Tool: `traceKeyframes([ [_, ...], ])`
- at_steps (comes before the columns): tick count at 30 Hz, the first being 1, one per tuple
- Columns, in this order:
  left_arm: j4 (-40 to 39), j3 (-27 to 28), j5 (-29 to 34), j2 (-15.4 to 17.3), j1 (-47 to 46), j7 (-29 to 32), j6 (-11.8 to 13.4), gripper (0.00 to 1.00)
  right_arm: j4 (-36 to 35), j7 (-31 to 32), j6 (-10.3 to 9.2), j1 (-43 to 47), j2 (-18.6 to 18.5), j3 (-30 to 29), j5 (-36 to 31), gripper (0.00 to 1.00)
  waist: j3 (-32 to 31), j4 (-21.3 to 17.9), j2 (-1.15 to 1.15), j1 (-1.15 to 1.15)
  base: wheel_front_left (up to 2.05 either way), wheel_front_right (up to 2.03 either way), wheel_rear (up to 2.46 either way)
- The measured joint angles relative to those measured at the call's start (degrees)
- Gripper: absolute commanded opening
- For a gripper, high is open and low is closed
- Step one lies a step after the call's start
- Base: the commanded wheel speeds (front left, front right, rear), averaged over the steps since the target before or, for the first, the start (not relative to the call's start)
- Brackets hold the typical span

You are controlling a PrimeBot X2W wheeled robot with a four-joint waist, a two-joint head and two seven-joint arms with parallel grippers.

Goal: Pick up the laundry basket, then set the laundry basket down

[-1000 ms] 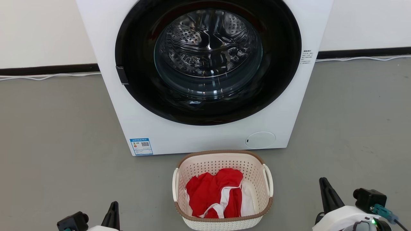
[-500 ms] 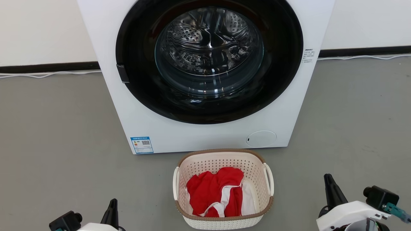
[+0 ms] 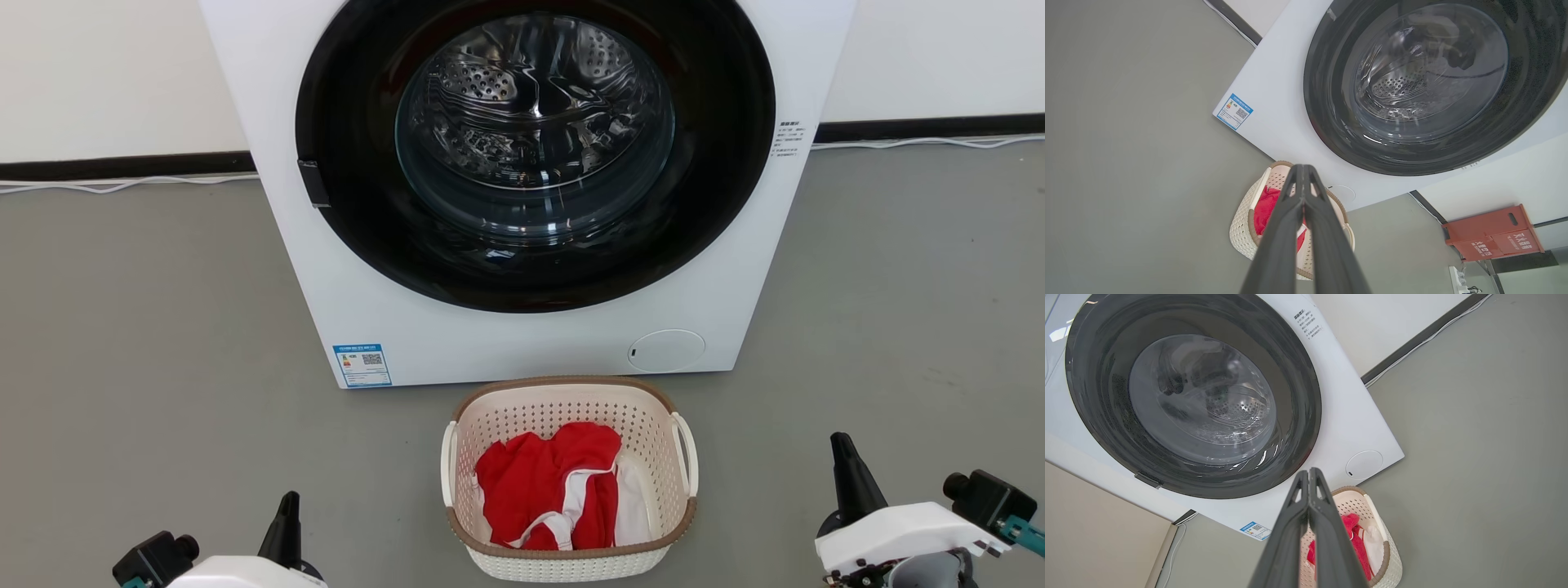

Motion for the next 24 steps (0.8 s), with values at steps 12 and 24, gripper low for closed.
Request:
traceKeyframes([
  [12,-1.30,0.91,-6.42,-0.30,-0.07,1.63,-1.00,0.00,-1.65,1.93,0.00,0.02,0.25,-0.65,7.98,0.00,0.30,0.16,0.00,0.00,0.00,0.00,0.00],
  [24,-2.67,1.86,-13.24,-0.52,-0.20,3.92,-1.77,0.00,-3.43,3.69,0.00,0.04,0.54,-1.40,16.69,0.00,0.62,0.34,0.00,0.00,0.00,0.00,0.00],
])
